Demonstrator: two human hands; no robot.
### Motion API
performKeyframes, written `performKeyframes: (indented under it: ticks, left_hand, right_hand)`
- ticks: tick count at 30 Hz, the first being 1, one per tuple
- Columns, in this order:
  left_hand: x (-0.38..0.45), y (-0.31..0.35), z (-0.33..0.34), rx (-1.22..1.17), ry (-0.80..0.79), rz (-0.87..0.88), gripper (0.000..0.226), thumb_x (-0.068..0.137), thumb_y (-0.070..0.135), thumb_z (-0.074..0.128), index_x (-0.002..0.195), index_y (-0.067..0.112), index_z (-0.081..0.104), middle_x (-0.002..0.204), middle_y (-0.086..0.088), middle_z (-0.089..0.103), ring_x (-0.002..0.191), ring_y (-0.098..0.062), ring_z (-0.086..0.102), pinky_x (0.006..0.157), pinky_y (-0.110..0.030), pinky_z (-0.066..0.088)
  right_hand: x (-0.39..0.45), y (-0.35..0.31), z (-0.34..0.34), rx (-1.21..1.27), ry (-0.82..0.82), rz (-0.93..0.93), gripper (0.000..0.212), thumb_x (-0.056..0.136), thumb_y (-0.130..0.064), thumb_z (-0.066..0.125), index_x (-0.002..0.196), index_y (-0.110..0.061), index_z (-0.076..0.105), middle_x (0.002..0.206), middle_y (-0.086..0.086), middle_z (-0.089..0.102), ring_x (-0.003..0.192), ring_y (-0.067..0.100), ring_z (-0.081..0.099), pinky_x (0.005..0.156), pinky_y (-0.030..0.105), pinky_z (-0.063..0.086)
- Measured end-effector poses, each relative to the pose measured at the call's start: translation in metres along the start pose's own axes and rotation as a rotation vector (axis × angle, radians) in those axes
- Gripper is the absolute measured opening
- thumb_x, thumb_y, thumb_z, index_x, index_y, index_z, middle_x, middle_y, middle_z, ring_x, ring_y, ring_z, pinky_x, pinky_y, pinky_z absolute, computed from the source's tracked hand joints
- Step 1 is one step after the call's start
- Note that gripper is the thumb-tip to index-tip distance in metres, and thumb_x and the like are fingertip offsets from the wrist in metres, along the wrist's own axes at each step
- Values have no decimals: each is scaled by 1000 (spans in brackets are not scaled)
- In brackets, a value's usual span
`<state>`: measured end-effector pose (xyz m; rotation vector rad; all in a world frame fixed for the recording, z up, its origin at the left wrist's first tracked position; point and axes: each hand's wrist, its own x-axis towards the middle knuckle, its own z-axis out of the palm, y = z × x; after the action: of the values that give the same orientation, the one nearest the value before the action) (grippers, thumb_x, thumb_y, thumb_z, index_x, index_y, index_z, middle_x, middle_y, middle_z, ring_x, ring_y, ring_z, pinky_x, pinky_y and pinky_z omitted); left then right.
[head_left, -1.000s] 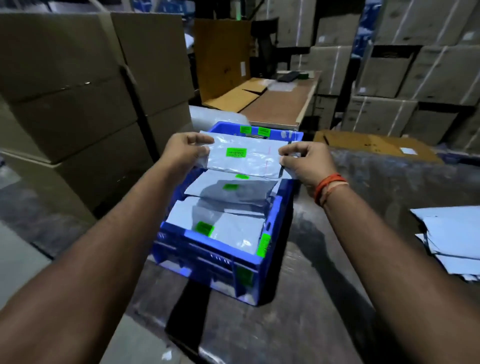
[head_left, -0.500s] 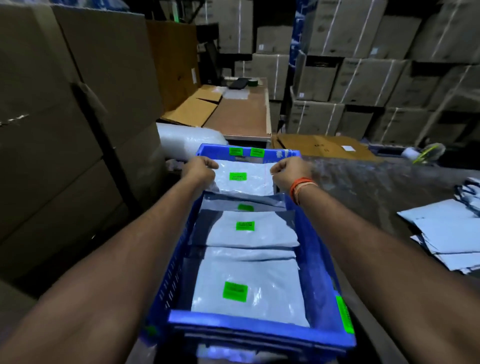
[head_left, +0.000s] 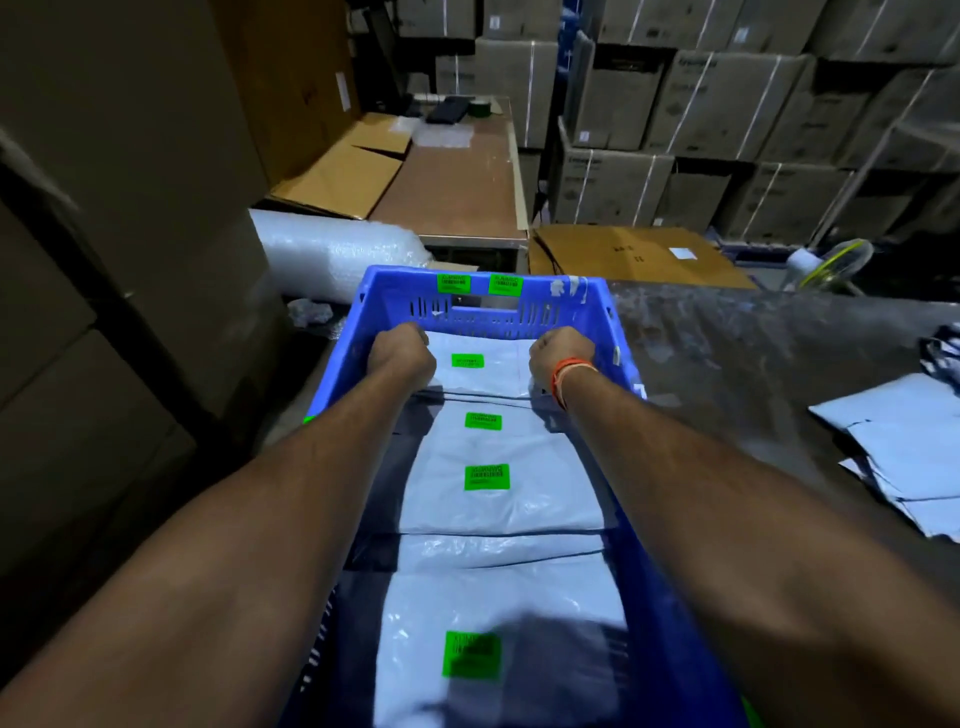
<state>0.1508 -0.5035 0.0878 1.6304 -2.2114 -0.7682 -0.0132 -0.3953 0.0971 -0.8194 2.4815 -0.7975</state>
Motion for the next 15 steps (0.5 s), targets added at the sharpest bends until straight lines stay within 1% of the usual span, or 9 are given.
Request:
performKeyframes:
  ticks: [1,4,5,6,7,9,11,13,15]
  left_hand:
    - [1,1,2,58,-6,10,33,92,12,56,124,19,63,131,-15,59,120,-34,57,100,-39,49]
    - [-4,4,7,166,-9,5,33,94,14,53,127,16,60,134,-20,49,117,-39,56,101,-43,48]
    - [-6,4,8,189,1,4,33,95,15,53,127,15,58,135,-21,45,116,-40,56,101,-44,47]
    - [-8,5,9,204,16,10,33,96,17,53,128,15,58,136,-20,42,117,-40,55,100,-45,46]
    - [-11,7,8,218,32,23,33,97,20,53,129,15,57,137,-19,40,118,-40,53,100,-45,46]
    - [-19,13,2,221,69,71,36,97,25,55,133,19,56,139,-17,38,122,-39,49,102,-48,45]
    - [-29,24,-9,197,62,145,41,95,23,58,136,23,55,141,-16,38,125,-40,48,104,-47,44]
    - [-43,38,-19,132,40,235,51,90,14,55,139,25,54,140,-16,41,121,-40,53,103,-44,44]
    - [-63,56,-28,73,55,320,54,85,12,53,136,26,59,136,-14,49,116,-36,58,99,-40,46]
  right_hand:
    - [2,0,2,-29,-6,2,37,104,-9,40,138,2,53,140,20,54,128,30,52,51,7,38]
    - [7,3,8,-95,-13,-18,36,104,-9,41,136,2,53,139,20,55,127,31,53,43,3,35]
    - [5,3,9,-93,6,-13,34,102,-12,45,131,0,58,135,19,58,123,32,56,51,1,39]
    - [2,3,8,-113,47,-26,31,97,-15,50,124,-5,63,128,18,63,117,33,60,69,11,49]
    - [-1,3,5,-147,110,-54,29,91,-17,55,117,-9,67,122,16,65,110,34,62,81,23,53]
    - [-16,-2,-8,-149,136,-125,29,87,-15,58,114,-11,68,118,16,65,108,34,62,91,36,55]
    - [-31,-8,-26,-126,144,-223,28,88,-11,58,114,-10,70,117,14,67,109,33,62,95,38,53]
    - [-44,-10,-45,-56,156,-288,31,87,-6,60,117,-9,71,120,12,68,114,30,60,101,35,49]
    - [-63,-7,-66,-5,212,-338,36,83,-2,60,116,-9,72,122,10,68,117,26,60,104,31,46]
